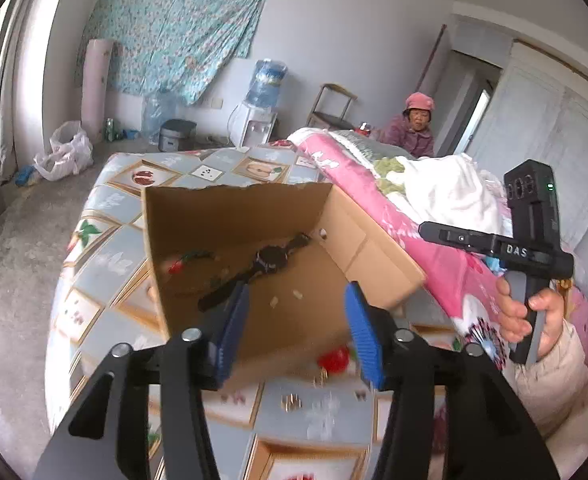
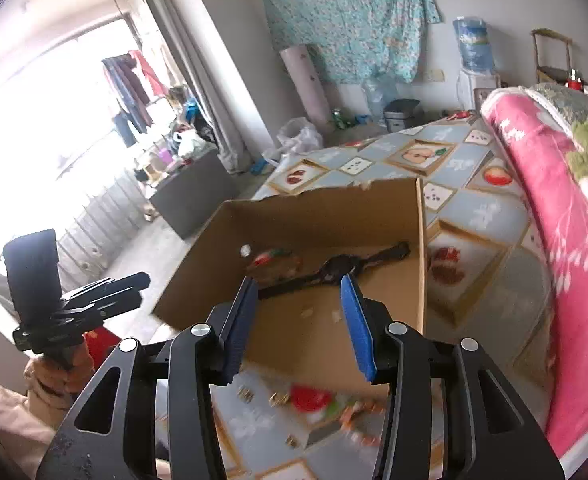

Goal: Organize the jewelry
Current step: 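Open both tools to drop the charms into the box, then move both tools back to the table while the right tool closes on the gold butterfly charm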

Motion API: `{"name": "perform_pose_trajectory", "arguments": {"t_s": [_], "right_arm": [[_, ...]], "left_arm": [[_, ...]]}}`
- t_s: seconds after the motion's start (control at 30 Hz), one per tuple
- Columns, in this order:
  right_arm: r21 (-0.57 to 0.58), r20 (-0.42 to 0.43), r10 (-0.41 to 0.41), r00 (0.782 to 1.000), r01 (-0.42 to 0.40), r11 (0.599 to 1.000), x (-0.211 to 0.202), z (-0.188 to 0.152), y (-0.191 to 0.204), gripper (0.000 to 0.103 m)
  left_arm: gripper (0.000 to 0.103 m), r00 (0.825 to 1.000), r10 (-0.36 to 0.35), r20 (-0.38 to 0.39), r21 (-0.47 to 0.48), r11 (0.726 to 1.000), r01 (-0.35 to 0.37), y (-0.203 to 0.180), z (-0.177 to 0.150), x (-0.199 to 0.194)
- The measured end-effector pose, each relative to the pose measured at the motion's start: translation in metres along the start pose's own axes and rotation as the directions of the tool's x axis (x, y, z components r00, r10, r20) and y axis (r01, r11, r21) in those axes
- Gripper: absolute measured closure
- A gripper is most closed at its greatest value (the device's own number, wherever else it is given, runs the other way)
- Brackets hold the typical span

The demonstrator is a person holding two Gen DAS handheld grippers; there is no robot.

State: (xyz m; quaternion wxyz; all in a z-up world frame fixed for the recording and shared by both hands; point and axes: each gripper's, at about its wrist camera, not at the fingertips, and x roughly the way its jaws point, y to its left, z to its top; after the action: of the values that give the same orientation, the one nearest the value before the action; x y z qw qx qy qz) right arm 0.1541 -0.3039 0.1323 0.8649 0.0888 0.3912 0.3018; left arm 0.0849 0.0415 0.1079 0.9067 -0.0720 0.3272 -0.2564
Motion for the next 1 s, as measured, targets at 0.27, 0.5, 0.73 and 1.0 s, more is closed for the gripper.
{"name": "perform_pose_trajectory", "arguments": {"t_s": [0.27,0.5,0.73,1.0], "right_arm": [[-0.023,-0.055,0.015,0.998,-0.016,1.0,-0.01,-0.053,0.019,0.058],[0.093,-0.208,0.015,0.978,0.004,0.996,0.026,-0.097,0.008,0.058],[0.157,-0.38,-0.001,0.925,0.066,0.985,0.068,-0.132,0.002,0.061],[0.023,-0.407,-0.104,0.907,0.124,0.992,0.088,-0.142,0.026,0.067]], "left_arm": [[0.045,0.998,0.055,-0.012,0.012,0.998,-0.054,-0.001,-0.048,-0.023],[0.045,0.984,0.136,-0.111,0.062,0.99,-0.13,-0.008,-0.083,0.025],[0.045,0.971,0.135,-0.195,0.072,0.99,-0.123,-0.01,-0.111,0.07],[0.045,0.967,0.141,-0.21,0.122,0.986,-0.117,-0.015,-0.119,0.088]]}}
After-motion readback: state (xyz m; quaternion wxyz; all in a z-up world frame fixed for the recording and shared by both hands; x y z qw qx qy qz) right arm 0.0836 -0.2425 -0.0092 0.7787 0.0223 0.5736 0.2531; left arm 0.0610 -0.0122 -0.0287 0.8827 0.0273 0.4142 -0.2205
